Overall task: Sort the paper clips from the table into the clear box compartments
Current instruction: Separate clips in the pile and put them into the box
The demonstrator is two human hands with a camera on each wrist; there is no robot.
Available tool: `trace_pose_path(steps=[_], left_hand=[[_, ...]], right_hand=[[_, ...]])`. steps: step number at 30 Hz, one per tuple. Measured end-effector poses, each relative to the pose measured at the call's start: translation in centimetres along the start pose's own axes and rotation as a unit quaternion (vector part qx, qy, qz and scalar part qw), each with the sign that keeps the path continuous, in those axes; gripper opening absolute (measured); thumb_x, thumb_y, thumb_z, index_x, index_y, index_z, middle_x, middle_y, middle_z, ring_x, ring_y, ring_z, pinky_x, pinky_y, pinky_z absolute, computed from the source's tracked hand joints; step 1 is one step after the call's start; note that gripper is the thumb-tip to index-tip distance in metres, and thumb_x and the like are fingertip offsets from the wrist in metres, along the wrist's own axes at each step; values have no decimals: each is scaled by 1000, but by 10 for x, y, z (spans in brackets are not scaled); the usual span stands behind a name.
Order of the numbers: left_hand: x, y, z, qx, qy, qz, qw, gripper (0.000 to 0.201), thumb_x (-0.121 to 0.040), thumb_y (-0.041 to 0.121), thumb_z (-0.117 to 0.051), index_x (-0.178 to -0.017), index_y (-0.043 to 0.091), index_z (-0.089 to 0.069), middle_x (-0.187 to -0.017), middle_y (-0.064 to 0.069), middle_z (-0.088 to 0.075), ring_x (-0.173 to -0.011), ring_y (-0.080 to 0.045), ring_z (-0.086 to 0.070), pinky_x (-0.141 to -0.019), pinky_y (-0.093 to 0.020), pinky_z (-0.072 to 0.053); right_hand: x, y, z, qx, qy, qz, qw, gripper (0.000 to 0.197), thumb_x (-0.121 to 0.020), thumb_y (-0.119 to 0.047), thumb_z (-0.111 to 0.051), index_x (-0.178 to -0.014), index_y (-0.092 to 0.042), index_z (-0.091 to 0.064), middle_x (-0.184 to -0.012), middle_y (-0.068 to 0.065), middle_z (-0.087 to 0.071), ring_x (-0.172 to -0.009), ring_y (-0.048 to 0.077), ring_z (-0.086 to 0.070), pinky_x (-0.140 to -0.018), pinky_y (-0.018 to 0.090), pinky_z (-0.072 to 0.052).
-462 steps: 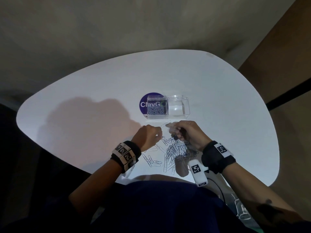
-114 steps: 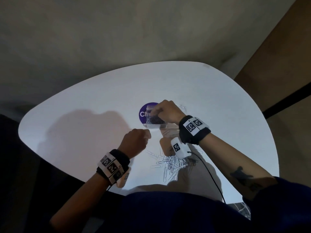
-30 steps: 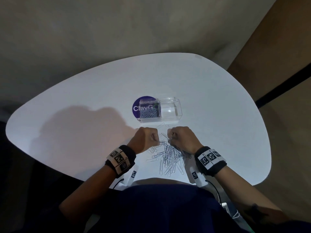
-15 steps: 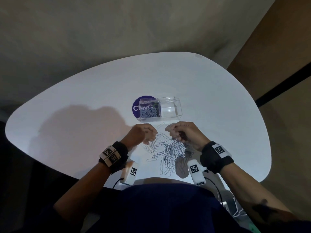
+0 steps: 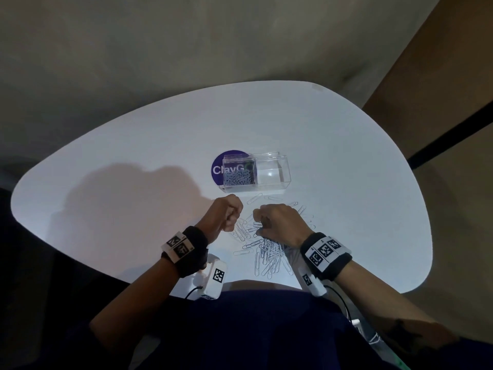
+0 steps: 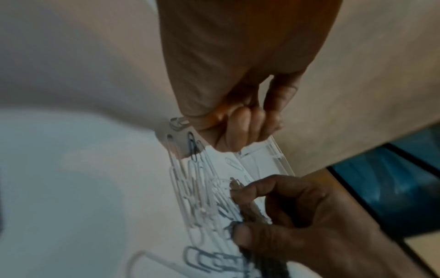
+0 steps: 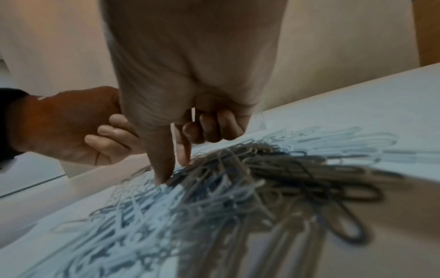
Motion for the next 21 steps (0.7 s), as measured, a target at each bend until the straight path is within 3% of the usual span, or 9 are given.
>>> trace_pose_path(steps=[2, 5, 8, 10, 12, 14, 17, 19, 21], left_hand=[[-1, 2, 1, -76, 6, -15, 997, 9, -72, 12, -46, -63, 12, -46, -53, -2, -29, -45, -15, -18, -44, -21, -16], [-1, 9, 0, -226, 27, -72, 971, 17, -83, 8, -56, -67, 8, -61, -53, 5, -47, -41, -8, -36, -38, -16, -27], [0, 16, 0, -314, 48, -148, 937, 10, -84, 13, -65, -78, 9, -72, -65, 12, -64, -56, 4, -52, -57, -9, -37], [2, 18, -3, -365, 55, -174, 913, 3, -81, 15, -69, -82, 13, -71, -57, 16, -57, -52, 3, -49, -59, -14, -35], [3, 18, -6, -409, 65, -183, 892, 9, -76, 16, -70, -84, 19, -69, -52, 13, -47, -50, -1, -42, -57, -21, -32], [4, 18, -12, -448, 57, -201, 869, 16, -76, 20, -71, -91, 23, -68, -60, 13, -46, -58, -6, -44, -61, -25, -34], [7, 17, -23, -522, 37, -236, 819, 21, -79, 29, -71, -99, 25, -66, -79, 12, -49, -71, -10, -49, -65, -27, -37], [9, 19, -31, -565, 30, -256, 783, 16, -81, 31, -70, -94, 25, -65, -82, 12, -48, -71, -10, -49, -63, -25, -33], [9, 20, -32, -578, 32, -261, 773, 10, -82, 30, -69, -87, 22, -66, -81, 11, -48, -69, -11, -48, -62, -24, -31]], right_hand=[[-2, 1, 1, -6, 6, -5, 1000, 13, -83, -23, -73, -87, -20, -61, -90, -6, -63, -84, 18, -57, -69, 33, -46], [-3, 4, 2, -44, 6, -9, 999, 11, -83, -15, -71, -79, -19, -61, -85, -6, -61, -79, 16, -56, -70, 34, -47], [-3, 7, 5, -100, 14, -14, 995, 12, -81, -5, -66, -77, -15, -62, -83, -4, -61, -78, 13, -59, -74, 33, -50], [-1, 11, 13, -148, 37, -31, 988, 10, -82, -2, -63, -77, -11, -64, -83, -3, -61, -78, 9, -59, -74, 26, -48], [2, 19, 17, -206, 47, -58, 976, 8, -86, -3, -63, -79, -6, -65, -80, -11, -60, -74, -4, -56, -69, 14, -42], [5, 27, 20, -259, 53, -77, 961, 8, -87, 1, -63, -81, -4, -65, -78, -16, -62, -68, -10, -56, -65, 8, -42], [8, 34, 23, -301, 54, -86, 948, 20, -87, 3, -64, -76, -14, -65, -79, -16, -65, -69, -5, -59, -66, 10, -45], [8, 40, 22, -306, 53, -91, 946, 27, -88, 1, -66, -72, -21, -64, -84, -14, -69, -73, 0, -62, -68, 8, -46], [9, 43, 25, -303, 69, -96, 946, 17, -89, -2, -67, -82, -17, -71, -94, -8, -72, -80, 3, -67, -73, 9, -51]])
Point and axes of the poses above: each hand's wrist, its own x-axis away from the middle knuckle, its own z-axis out of the back of the hand, y = z × x, the point moved 10 cm from there along -x, towards the middle knuckle
